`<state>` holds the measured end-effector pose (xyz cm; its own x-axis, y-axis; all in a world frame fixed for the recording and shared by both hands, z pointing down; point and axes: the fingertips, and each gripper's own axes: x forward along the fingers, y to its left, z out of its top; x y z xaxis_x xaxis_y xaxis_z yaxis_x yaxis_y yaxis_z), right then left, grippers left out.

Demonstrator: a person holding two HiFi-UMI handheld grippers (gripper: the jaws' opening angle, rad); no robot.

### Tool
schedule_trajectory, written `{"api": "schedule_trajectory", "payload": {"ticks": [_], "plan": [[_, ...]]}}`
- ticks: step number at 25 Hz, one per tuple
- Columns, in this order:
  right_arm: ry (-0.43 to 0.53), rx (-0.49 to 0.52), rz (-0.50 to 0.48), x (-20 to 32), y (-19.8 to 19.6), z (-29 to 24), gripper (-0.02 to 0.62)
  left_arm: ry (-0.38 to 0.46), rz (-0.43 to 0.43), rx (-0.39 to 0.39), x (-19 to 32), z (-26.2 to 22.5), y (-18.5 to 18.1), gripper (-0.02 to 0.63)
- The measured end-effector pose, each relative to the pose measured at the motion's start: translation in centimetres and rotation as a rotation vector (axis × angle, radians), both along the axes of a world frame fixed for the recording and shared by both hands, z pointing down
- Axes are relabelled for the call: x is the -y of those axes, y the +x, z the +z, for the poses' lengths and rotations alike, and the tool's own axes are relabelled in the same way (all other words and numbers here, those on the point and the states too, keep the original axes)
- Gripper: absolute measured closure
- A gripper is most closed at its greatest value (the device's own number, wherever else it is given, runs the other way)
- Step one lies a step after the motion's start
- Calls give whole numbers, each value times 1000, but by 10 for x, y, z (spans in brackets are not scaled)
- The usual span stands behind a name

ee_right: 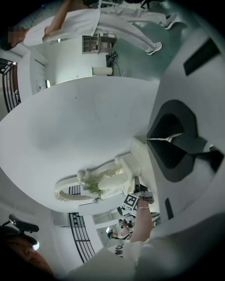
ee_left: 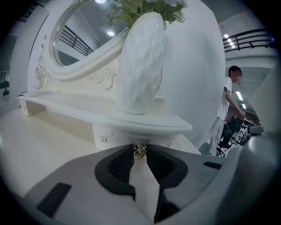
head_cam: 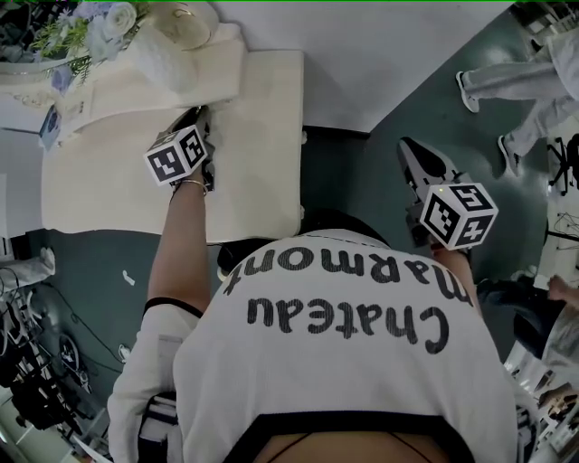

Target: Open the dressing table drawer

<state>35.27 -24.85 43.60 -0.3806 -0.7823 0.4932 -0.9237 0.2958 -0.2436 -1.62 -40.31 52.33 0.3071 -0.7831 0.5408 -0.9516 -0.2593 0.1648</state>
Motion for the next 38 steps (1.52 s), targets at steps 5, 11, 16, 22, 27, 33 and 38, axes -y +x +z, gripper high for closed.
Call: {"api": "schedule_trajectory", "payload": {"ticks": [5,11,16,22,27,33,38], "plan": [[-2,1,-1,0,1,0,568,-4,-7,-8,-1,-1,1,512],[4,9,9,0,4,-1,568,-15,-9,-5,-3,0,1,512],[2,8,8,-1,3,0,568,-18,-8,-8,-6,1,-1,512],[9,11,6,-1,2,-1,568,-23,-3,-10,-10,1,-2,512],[-3,10,8,-4,-1,1,568,-36,3,-19,-14,4,-3,512],[-14,11,13,-11,-1,4,568,-27,5,-26,-17,4,-2,512],[-23,11,20,-16,-2,7,568,-25,5,-35,-19,5,-3,512]]}}
